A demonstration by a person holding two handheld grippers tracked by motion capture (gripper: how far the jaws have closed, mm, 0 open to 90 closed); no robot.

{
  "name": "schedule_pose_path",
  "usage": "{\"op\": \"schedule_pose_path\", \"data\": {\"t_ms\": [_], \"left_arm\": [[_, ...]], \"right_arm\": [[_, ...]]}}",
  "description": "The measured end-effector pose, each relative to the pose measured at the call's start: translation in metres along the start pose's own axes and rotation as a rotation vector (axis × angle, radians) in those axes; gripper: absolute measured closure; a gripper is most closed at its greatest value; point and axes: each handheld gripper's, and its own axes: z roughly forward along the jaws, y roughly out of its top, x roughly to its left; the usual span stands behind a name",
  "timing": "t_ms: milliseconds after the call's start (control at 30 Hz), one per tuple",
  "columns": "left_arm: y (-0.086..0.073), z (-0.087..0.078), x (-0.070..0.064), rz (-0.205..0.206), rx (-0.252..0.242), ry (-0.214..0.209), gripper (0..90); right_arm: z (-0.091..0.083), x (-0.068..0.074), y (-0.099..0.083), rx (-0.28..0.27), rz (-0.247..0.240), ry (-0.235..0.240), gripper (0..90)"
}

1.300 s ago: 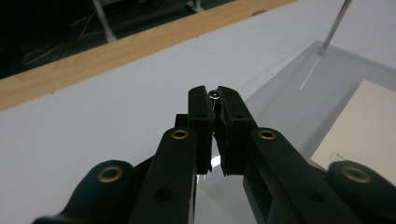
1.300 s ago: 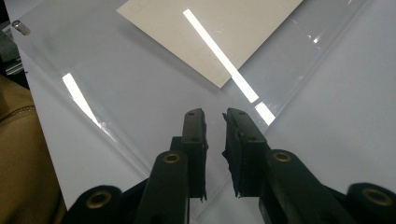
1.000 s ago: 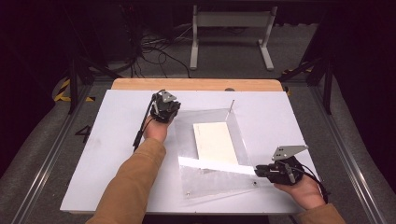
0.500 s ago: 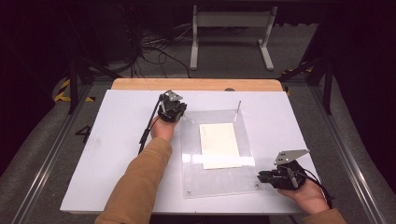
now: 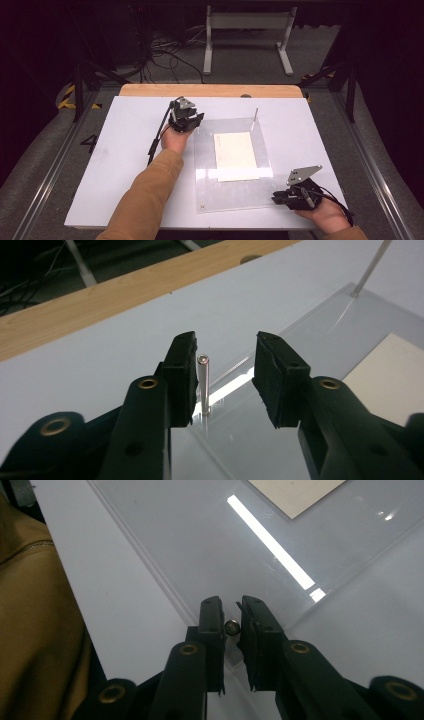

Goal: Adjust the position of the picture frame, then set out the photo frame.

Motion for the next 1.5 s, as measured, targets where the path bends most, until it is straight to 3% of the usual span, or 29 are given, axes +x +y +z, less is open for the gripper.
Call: {"op": "schedule_pose_path", "data": {"t_ms": [133,433,600,633,833,900,967,1100,1233,1500], "left_arm": [[-0.004,-0.013,0.002,-0.052,-0.028,-0.052,57.9],[-0.037,-0.055,-0.008,-0.022,-0.031,-0.172,58.4],[-0.058,-0.076,-0.010,-0.013,-0.033,-0.202,58.6],[-0.063,-0.081,-0.012,-0.033,-0.034,-0.214,58.7],[-0.084,-0.102,-0.019,0.011,-0.023,-0.213,57.6],[-0.089,-0.108,-0.023,0.030,-0.017,-0.219,56.7],[-0.092,-0.113,-0.027,0.050,-0.011,-0.215,55.6],[-0.097,-0.122,-0.036,0.088,-0.003,-0.225,53.0],[-0.098,-0.127,-0.041,0.100,-0.008,-0.230,51.9],[-0.100,-0.131,-0.044,0.101,-0.010,-0.233,50.2]], "right_arm": [[0.000,0.002,0.000,-0.001,-0.003,-0.023,82.5],[0.004,0.022,0.002,0.029,-0.083,0.017,82.7],[0.004,0.033,0.001,0.049,-0.115,0.040,82.7],[0.004,0.035,0.001,0.052,-0.119,0.044,82.7],[0.003,0.038,0.001,0.056,-0.132,0.064,81.5],[0.002,0.035,0.000,0.024,-0.112,0.087,76.2],[-0.004,0.032,0.002,-0.045,-0.099,0.089,71.8],[-0.016,0.028,0.006,-0.165,-0.121,0.050,71.8],[-0.023,0.018,0.011,-0.259,-0.098,-0.001,72.5],[-0.024,-0.007,0.030,-0.336,-0.044,-0.086,70.5]]}}
